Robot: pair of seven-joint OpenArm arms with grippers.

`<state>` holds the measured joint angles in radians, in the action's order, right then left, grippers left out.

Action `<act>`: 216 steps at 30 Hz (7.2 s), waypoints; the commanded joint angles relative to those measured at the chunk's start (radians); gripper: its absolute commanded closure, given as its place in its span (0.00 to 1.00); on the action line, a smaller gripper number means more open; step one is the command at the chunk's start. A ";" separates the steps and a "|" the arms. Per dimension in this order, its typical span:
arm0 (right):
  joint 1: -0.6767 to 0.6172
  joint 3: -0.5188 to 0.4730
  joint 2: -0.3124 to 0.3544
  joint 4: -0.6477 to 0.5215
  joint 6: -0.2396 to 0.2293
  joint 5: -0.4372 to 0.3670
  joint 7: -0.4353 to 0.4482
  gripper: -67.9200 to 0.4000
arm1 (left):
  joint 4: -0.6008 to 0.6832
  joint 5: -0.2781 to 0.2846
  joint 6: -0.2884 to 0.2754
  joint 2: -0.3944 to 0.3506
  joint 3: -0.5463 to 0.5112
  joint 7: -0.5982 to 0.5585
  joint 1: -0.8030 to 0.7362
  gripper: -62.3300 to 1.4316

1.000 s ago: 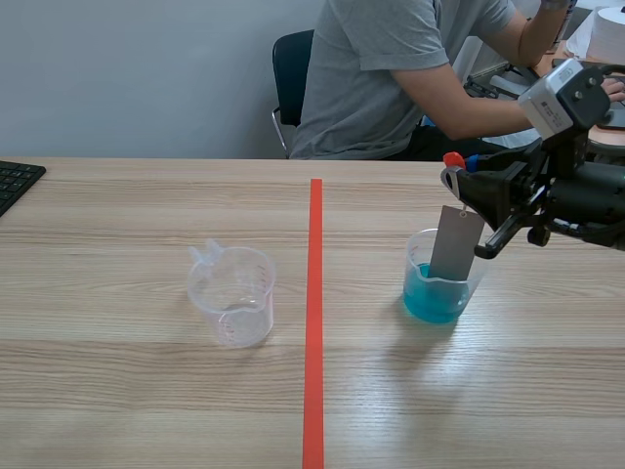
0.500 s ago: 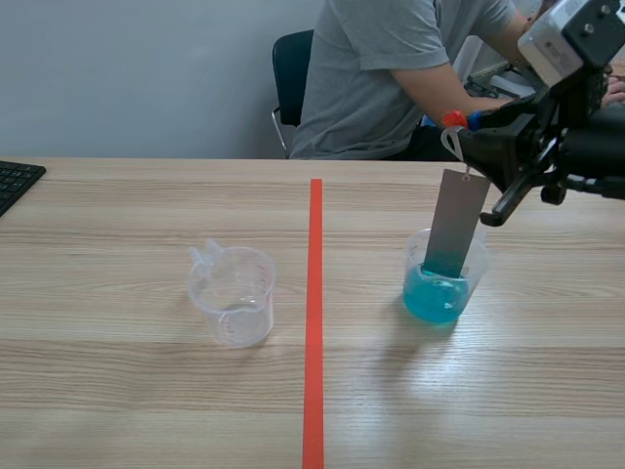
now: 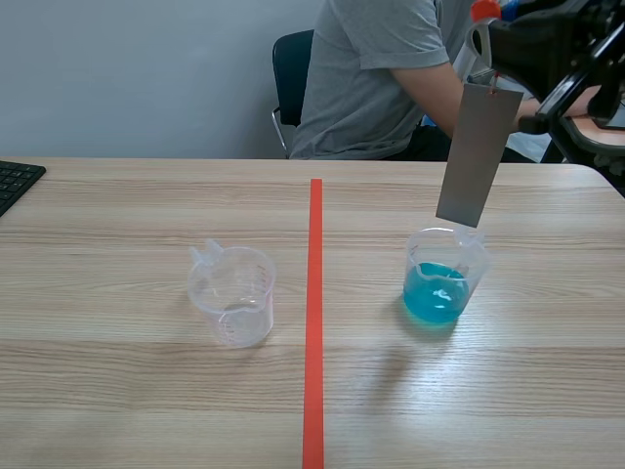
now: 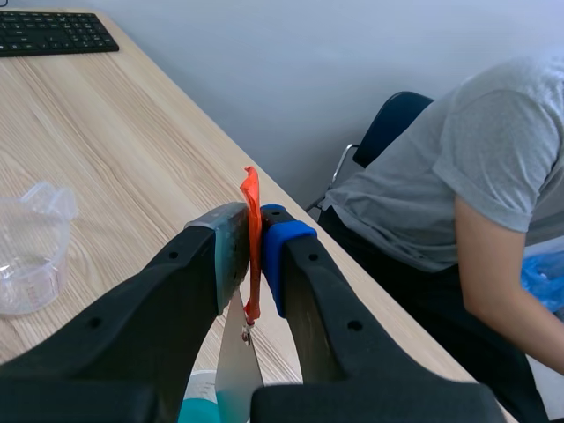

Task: Do the redox reaction experiment.
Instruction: 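Raise the plate and point at it, then put the plate into the left beaker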

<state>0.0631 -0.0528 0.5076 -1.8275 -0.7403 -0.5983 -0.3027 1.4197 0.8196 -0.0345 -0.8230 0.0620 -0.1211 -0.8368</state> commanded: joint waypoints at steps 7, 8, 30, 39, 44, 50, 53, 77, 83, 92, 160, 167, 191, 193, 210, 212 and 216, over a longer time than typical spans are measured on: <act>0.014 -0.061 0.016 -0.079 -0.005 -0.097 -0.046 0.98 | 0.012 0.000 -0.005 -0.003 -0.006 -0.010 0.003 0.93; 0.014 -0.062 0.016 -0.082 -0.005 -0.104 -0.051 0.98 | 0.012 0.000 -0.005 -0.003 -0.006 -0.010 0.003 0.93; 0.014 -0.064 0.016 -0.083 -0.005 -0.114 -0.063 0.98 | 0.014 0.000 -0.028 -0.048 -0.006 -0.026 0.003 0.93; 0.014 -0.064 0.016 -0.083 -0.005 -0.114 -0.063 0.98 | 0.048 0.018 -0.294 -0.241 -0.004 -0.071 0.138 0.93; 0.014 -0.064 0.016 -0.083 -0.005 -0.114 -0.063 0.98 | 0.104 0.034 -0.333 -0.317 0.067 -0.069 0.303 0.93; 0.014 -0.064 0.016 -0.083 -0.005 -0.114 -0.063 0.98 | 0.148 0.026 -0.330 -0.336 0.302 -0.063 0.589 0.93; 0.014 -0.064 0.016 -0.083 -0.005 -0.114 -0.063 0.98 | 0.150 0.012 -0.324 -0.313 0.449 -0.060 0.751 0.93; 0.014 -0.064 0.016 -0.083 -0.005 -0.114 -0.063 0.98 | -0.143 -0.129 -0.132 0.262 1.142 0.113 1.506 0.93; 0.014 -0.064 0.016 -0.083 -0.005 -0.114 -0.063 0.98 | -0.246 -0.129 -0.128 0.380 1.168 0.123 1.569 0.93; 0.014 -0.064 0.016 -0.083 -0.005 -0.114 -0.063 0.98 | -0.355 -0.131 -0.117 0.508 1.174 0.146 1.605 0.93; 0.014 -0.064 0.016 -0.083 -0.005 -0.114 -0.062 0.98 | -0.055 -0.103 -0.047 -0.082 0.813 -0.068 1.191 0.93; 0.014 -0.064 0.016 -0.083 -0.005 -0.114 -0.062 0.98 | -0.037 -0.072 -0.045 -0.254 0.558 -0.099 0.818 0.93; 0.018 -0.064 0.016 -0.083 -0.005 -0.117 -0.063 0.98 | -0.045 -0.080 -0.035 0.048 -0.048 -0.095 -0.032 0.93; 0.021 -0.064 0.016 -0.083 -0.005 -0.117 -0.063 0.98 | -0.047 -0.080 -0.035 0.072 -0.048 -0.095 -0.036 0.93; 0.127 0.070 -0.007 -0.083 0.012 -0.121 -0.074 0.97 | -0.047 -0.079 -0.035 0.113 -0.048 -0.091 -0.035 0.93; 0.146 0.092 -0.029 -0.083 0.014 -0.120 -0.077 0.97 | -0.047 -0.079 -0.036 0.113 -0.048 -0.090 -0.035 0.93; 0.188 0.150 -0.087 -0.083 0.016 -0.101 -0.106 0.97 | -0.047 -0.079 -0.036 0.113 -0.048 -0.088 -0.035 0.93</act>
<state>0.2237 0.0898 0.4305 -1.9064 -0.7258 -0.6979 -0.4152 1.3647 0.7410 -0.0704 -0.7094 0.0128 -0.1989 -0.8776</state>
